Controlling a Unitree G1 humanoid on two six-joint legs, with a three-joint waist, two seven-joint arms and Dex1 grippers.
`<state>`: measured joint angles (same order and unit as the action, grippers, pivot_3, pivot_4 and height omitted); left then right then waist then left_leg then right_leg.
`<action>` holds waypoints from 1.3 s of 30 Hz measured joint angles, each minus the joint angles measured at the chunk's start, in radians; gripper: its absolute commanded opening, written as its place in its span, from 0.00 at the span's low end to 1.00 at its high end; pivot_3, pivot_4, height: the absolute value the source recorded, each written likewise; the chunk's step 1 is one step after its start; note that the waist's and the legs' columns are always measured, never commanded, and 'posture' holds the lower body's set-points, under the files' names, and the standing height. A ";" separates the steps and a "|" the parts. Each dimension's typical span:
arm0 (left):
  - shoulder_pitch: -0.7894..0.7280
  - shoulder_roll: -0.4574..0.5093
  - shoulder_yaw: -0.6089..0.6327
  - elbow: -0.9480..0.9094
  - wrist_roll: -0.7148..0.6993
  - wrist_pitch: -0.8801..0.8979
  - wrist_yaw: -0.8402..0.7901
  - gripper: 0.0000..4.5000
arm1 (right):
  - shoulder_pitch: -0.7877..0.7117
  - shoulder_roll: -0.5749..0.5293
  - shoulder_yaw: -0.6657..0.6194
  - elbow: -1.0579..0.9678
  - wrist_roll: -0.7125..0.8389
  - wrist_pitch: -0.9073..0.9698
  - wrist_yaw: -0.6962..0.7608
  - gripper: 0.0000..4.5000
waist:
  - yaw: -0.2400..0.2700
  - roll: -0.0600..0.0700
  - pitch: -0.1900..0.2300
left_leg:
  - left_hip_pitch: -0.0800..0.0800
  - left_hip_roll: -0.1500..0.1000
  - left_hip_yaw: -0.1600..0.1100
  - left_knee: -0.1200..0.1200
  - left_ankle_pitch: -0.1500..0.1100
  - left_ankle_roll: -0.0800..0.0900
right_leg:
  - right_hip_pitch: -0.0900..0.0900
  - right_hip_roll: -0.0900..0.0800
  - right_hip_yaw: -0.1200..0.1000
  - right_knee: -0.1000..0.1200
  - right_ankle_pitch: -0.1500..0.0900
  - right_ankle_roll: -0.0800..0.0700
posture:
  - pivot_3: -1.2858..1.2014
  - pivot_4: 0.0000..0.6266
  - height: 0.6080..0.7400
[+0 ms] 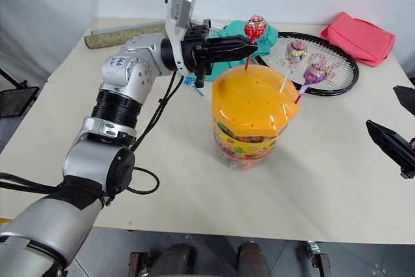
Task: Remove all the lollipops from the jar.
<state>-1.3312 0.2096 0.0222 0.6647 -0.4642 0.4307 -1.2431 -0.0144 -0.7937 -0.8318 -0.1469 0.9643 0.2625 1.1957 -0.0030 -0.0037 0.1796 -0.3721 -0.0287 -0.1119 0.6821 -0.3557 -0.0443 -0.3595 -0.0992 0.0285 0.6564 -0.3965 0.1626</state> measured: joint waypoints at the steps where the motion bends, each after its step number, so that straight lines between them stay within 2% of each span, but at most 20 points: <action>1: 0.011 0.004 0.014 -0.015 -0.013 0.019 0.008 0.01 | -0.005 0.000 0.002 0.000 0.000 0.000 0.000 1.00 | 0.000 0.000 0.000 | 0.000 0.000 0.000 0.000 0.000 0.000 | 0.000 0.000 0.000 0.000 0.000 0.000 | 0.52 0.24 1.00; 5: 0.019 0.060 0.152 -0.077 -0.131 0.150 0.084 0.01 | -0.044 0.000 0.018 0.002 0.008 0.002 0.003 1.00 | -0.009 0.000 0.000 | 0.000 0.002 0.001 0.000 0.000 0.000 | -0.001 0.001 0.001 0.001 0.000 0.000 | 0.52 0.24 1.00; 9: 0.026 0.175 0.283 -0.148 -0.226 0.296 0.197 0.01 | -0.057 0.000 0.043 0.007 0.020 0.009 0.030 1.00 | -0.018 0.000 0.000 | 0.001 0.003 0.000 0.000 0.000 0.000 | -0.001 0.002 0.000 0.002 0.000 0.000 | 0.52 0.24 1.00; 11: 0.074 0.262 0.285 -0.202 -0.240 0.381 0.238 0.01 | -0.072 -0.005 0.069 0.018 0.022 0.021 0.061 1.00 | -0.023 0.001 0.000 | 0.002 0.002 -0.002 0.000 0.000 0.000 | 0.000 0.002 0.000 0.003 0.000 0.000 | 0.52 0.24 1.00; 13: 0.217 0.439 0.242 -0.287 -0.206 0.470 0.245 0.01 | -0.081 -0.026 0.091 0.053 0.023 0.032 0.113 1.00 | -0.034 0.004 -0.002 | 0.005 0.003 -0.004 -0.002 0.000 0.000 | -0.001 0.002 0.003 0.002 0.000 0.000 | 0.52 0.24 1.00; 15: 0.387 0.560 0.219 -0.340 -0.166 0.535 0.258 0.01 | -0.083 -0.038 0.093 0.104 0.022 0.043 0.160 1.00 | -0.039 0.003 -0.002 | 0.005 0.004 -0.005 -0.003 0.000 0.000 | -0.001 0.003 0.002 0.003 0.000 -0.001 | 0.52 0.24 1.00; 18: 0.566 0.623 0.273 -0.406 -0.143 0.604 0.365 0.01 | -0.098 -0.040 0.128 0.135 0.013 0.043 0.216 1.00 | -0.034 0.003 -0.001 | 0.003 0.006 -0.008 -0.001 0.000 0.000 | -0.002 0.001 0.002 0.002 0.000 -0.001 | 0.52 0.24 1.00; 20: 0.699 0.650 0.395 -0.480 -0.140 0.669 0.458 0.01 | -0.098 -0.040 0.149 0.153 0.004 0.043 0.245 1.00 | -0.030 0.003 -0.001 | 0.002 0.007 -0.009 -0.001 0.000 0.000 | -0.003 0.000 0.002 0.003 0.000 -0.001 | 0.52 0.24 1.00; 23: 0.879 0.652 0.555 -0.643 -0.158 0.769 0.546 0.01 | -0.098 -0.040 0.174 0.167 -0.011 0.040 0.279 1.00 | -0.021 0.003 -0.002 | 0.002 0.005 -0.010 -0.002 0.000 -0.001 | -0.002 -0.003 0.001 0.002 0.000 -0.001 | 0.52 0.24 1.00; 27: 1.058 0.536 0.698 -0.886 -0.200 0.921 0.661 0.01 | -0.106 -0.040 0.196 0.204 -0.042 0.011 0.306 1.00 | 0.003 0.003 -0.001 | 0.002 0.002 -0.011 0.000 0.000 0.000 | -0.002 -0.008 0.000 -0.001 0.000 -0.001 | 0.52 0.24 1.00; 31: 1.129 0.442 0.728 -1.065 -0.224 1.034 0.747 0.01 | -0.107 -0.044 0.200 0.252 -0.079 -0.020 0.320 1.00 | 0.015 0.002 -0.002 | 0.002 0.001 -0.010 0.000 0.000 0.000 | -0.001 -0.008 0.000 -0.001 0.000 -0.001 | 0.52 0.24 1.00; 33: 1.147 0.426 0.721 -1.133 -0.228 1.074 0.778 0.01 | -0.109 -0.044 0.206 0.266 -0.087 -0.026 0.322 1.00 | 0.012 0.003 -0.002 | 0.003 0.001 -0.009 0.000 0.000 0.000 | -0.001 -0.008 0.001 -0.002 0.000 -0.001 | 0.52 0.24 1.00; 38: 1.141 0.364 0.654 -1.168 -0.195 1.093 0.874 0.01 | -0.138 -0.043 0.240 0.275 -0.096 -0.027 0.322 1.00 | 0.002 0.004 -0.002 | 0.003 -0.001 -0.008 0.000 0.000 0.000 | -0.001 -0.007 0.001 -0.002 0.000 -0.001 | 0.52 0.24 1.00; 39: 1.140 0.349 0.638 -1.164 -0.185 1.093 0.892 0.06 | -0.139 -0.042 0.241 0.274 -0.097 -0.027 0.322 1.00 | 0.002 0.004 -0.002 | 0.003 -0.002 -0.008 0.000 0.000 0.000 | -0.001 -0.007 0.001 -0.002 0.000 -0.001 | 0.52 0.24 1.00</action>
<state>-0.1912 0.5585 0.6607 -0.4993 -0.6496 1.5237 -0.3507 -0.1539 -0.8357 -0.5903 0.1275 0.8675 0.2355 1.5174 -0.0015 -0.0002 0.1774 -0.3691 -0.0307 -0.1198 0.6816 -0.3560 -0.0447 -0.3607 -0.1057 0.0290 0.6542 -0.3967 0.1621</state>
